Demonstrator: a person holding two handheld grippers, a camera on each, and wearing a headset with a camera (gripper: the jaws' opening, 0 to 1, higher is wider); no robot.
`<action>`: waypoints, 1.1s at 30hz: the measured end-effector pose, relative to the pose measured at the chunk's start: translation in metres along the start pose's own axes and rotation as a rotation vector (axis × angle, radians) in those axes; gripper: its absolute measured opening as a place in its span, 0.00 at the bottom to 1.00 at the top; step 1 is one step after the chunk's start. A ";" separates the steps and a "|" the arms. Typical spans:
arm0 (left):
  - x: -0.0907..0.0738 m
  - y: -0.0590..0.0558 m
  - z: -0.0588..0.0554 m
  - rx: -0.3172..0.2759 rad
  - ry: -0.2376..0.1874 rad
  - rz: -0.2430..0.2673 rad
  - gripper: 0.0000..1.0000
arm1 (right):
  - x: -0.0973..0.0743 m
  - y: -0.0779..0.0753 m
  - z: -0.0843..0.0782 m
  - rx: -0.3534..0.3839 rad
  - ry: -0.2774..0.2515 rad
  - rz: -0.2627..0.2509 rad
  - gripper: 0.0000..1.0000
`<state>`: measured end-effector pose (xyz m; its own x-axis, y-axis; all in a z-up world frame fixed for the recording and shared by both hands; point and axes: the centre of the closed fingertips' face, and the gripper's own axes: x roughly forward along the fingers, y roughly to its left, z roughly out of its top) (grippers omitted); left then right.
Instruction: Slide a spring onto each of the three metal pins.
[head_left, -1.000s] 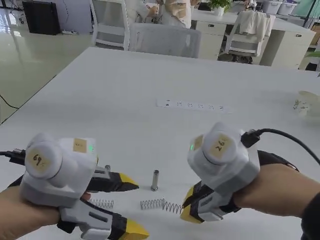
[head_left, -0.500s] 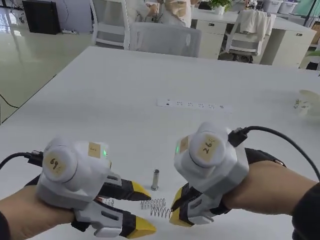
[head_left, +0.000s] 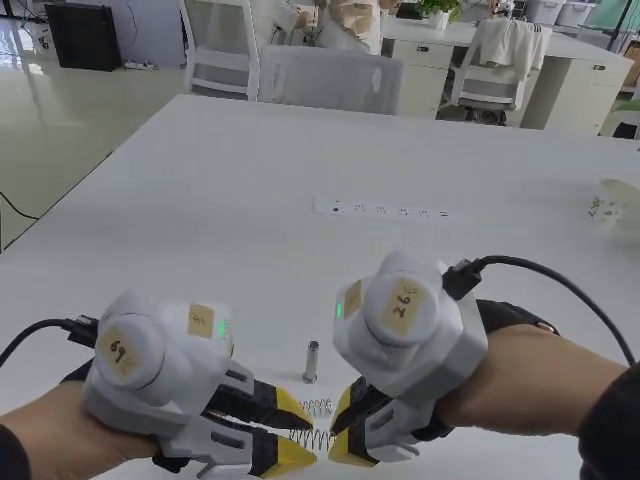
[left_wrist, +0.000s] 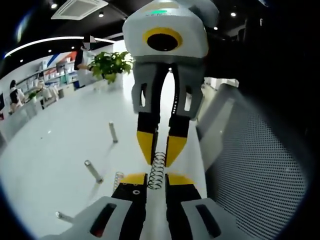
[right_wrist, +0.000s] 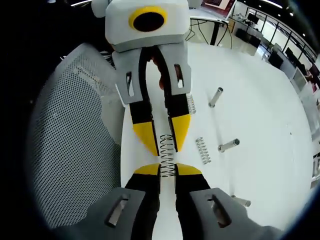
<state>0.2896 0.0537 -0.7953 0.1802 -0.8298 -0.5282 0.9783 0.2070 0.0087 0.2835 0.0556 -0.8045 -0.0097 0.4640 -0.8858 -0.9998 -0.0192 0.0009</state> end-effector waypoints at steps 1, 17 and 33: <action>0.000 0.000 -0.001 0.003 0.003 0.000 0.05 | 0.000 0.001 0.000 0.001 -0.001 0.002 0.08; 0.003 0.000 -0.006 0.014 0.023 0.007 0.03 | -0.021 0.005 0.027 -0.004 -0.077 -0.014 0.08; 0.003 0.000 -0.006 0.014 0.012 -0.001 0.03 | -0.023 0.005 0.044 -0.045 -0.131 -0.024 0.08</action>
<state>0.2892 0.0541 -0.8020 0.1783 -0.8234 -0.5387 0.9798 0.1990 0.0202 0.2780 0.0834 -0.7637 0.0094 0.5763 -0.8171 -0.9981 -0.0446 -0.0429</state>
